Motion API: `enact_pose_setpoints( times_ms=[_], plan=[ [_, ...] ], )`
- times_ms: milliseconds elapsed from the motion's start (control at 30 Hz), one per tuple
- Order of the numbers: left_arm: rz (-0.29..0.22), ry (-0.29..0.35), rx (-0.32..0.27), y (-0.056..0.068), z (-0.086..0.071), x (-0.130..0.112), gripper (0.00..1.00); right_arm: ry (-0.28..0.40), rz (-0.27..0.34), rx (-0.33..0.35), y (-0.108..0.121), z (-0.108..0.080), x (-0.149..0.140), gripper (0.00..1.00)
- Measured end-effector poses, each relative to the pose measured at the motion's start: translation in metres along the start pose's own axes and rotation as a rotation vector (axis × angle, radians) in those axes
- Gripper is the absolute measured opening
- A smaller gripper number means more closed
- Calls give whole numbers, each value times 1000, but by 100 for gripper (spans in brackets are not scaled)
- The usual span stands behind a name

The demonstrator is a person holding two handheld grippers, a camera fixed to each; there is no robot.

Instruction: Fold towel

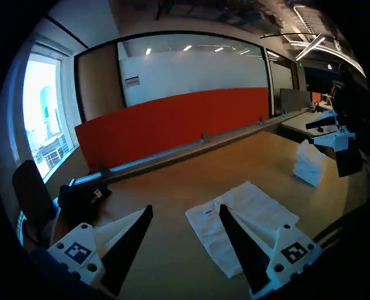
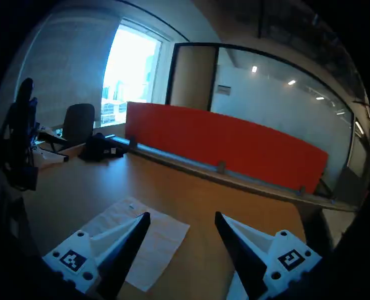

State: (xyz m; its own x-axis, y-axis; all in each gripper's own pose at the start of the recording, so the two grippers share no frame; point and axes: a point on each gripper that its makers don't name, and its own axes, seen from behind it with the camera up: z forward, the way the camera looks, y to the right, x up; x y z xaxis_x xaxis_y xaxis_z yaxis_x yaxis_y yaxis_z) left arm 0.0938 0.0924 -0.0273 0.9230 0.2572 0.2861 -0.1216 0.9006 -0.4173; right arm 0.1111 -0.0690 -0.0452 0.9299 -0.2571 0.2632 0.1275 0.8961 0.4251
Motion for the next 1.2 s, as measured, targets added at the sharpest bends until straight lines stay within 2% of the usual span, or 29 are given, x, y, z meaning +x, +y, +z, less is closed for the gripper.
enact_pose_setpoints(
  times_ms=[567, 867, 1200],
  plan=[
    [57, -184, -171, 47, 2, -70, 99, -218, -23, 162, -35, -2, -78, 100],
    [54, -239, -219, 62, 7, -100, 99, -274, -48, 191, -41, -1, -107, 100],
    [56, -312, -268, 83, 14, -150, 100, -335, -55, 226, -56, 6, -156, 100]
  ],
)
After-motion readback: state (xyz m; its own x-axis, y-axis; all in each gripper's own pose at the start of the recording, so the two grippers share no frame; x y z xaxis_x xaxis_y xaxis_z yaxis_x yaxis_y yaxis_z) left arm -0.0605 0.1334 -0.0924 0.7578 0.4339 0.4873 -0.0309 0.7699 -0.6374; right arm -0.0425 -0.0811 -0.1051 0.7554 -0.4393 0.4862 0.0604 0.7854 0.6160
